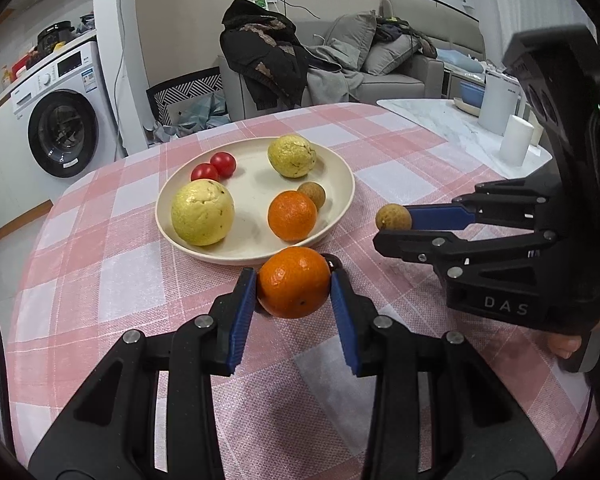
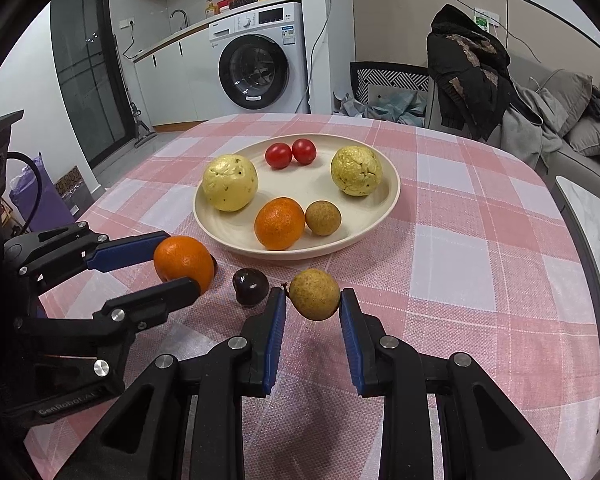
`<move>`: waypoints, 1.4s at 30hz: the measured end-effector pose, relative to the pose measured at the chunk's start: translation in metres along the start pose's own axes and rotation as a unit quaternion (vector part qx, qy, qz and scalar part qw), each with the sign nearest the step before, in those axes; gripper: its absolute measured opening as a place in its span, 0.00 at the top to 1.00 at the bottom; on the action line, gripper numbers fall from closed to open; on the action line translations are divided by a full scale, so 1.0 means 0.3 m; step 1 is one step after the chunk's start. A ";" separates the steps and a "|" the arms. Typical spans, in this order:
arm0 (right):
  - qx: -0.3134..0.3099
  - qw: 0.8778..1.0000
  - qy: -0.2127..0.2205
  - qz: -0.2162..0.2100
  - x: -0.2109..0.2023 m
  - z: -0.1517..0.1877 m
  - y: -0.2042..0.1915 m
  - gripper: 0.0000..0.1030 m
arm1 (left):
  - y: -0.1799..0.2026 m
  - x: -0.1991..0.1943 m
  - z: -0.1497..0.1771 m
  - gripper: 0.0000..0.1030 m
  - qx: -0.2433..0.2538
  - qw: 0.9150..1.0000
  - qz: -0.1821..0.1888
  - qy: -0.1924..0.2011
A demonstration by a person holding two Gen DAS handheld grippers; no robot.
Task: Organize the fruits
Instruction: 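Carry both fruits to the plate and release the brown fruit from the right tool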
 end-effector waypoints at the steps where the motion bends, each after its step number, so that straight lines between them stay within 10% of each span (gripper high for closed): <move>1: 0.001 1.000 0.002 0.000 -0.002 -0.001 0.001 0.72 | -0.005 -0.004 -0.001 0.66 -0.003 1.000 0.000 0.003; 13: 0.036 0.998 0.058 -0.004 -0.061 -0.020 0.038 0.72 | -0.054 -0.043 -0.027 0.66 -0.029 0.999 -0.007 0.025; 42: 0.067 0.997 0.029 -0.034 0.035 -0.150 0.052 0.72 | -0.129 0.034 -0.157 0.66 -0.050 0.998 -0.018 0.024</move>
Point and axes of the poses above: each gripper's, at about its wrist camera, not at the fingertips, and x roughly the way its jaws point, y to its right, z to its underside, the point moved 2 cm from there along x, roughly the way its jaws point, and after that the axes turned 6 degrees about -y, right-handed, at the moved point
